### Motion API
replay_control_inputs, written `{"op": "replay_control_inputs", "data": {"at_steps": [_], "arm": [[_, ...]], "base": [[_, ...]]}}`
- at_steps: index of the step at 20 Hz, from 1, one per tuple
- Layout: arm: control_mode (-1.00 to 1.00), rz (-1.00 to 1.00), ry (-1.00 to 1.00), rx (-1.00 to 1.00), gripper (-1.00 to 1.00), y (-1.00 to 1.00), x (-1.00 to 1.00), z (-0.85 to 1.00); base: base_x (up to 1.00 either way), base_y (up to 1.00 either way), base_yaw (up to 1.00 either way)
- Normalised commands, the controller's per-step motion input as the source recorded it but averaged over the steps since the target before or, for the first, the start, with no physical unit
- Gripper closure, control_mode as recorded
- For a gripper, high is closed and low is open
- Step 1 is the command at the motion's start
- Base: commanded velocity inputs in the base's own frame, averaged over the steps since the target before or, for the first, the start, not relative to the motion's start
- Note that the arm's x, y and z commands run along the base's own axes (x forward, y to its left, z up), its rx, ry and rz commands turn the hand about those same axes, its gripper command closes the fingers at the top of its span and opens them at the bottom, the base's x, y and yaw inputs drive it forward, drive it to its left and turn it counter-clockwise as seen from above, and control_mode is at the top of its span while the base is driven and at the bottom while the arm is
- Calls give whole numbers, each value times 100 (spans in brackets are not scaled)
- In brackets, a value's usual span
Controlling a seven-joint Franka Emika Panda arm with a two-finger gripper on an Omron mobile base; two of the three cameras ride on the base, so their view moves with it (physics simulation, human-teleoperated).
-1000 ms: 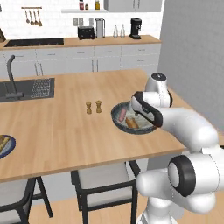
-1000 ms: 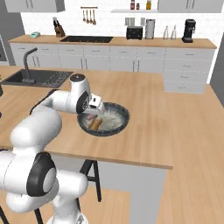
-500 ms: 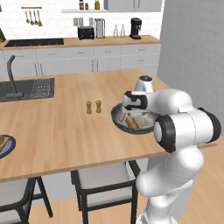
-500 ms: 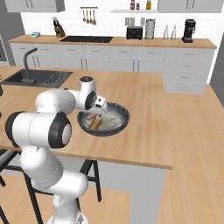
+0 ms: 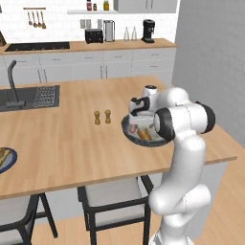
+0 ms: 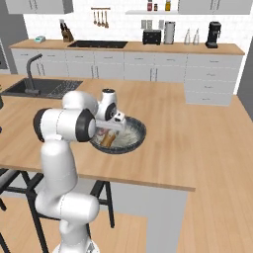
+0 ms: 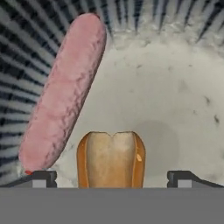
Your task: Place one bun and one sausage from the bowl on each plate.
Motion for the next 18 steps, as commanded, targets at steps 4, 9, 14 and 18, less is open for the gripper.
{"op": "replay_control_inputs", "data": {"at_steps": [4,9,14,18], "arm": [[-100,0,0,0,-100,0,-8,-37],[-100,0,0,0,-100,0,-41,-4],[-100,0,4,0,-100,0,-31,-5],[-100,0,10,0,-100,1,-16,-7]], "base": [[0,0,0],[0,0,0],[0,0,0],[0,0,0]]}}
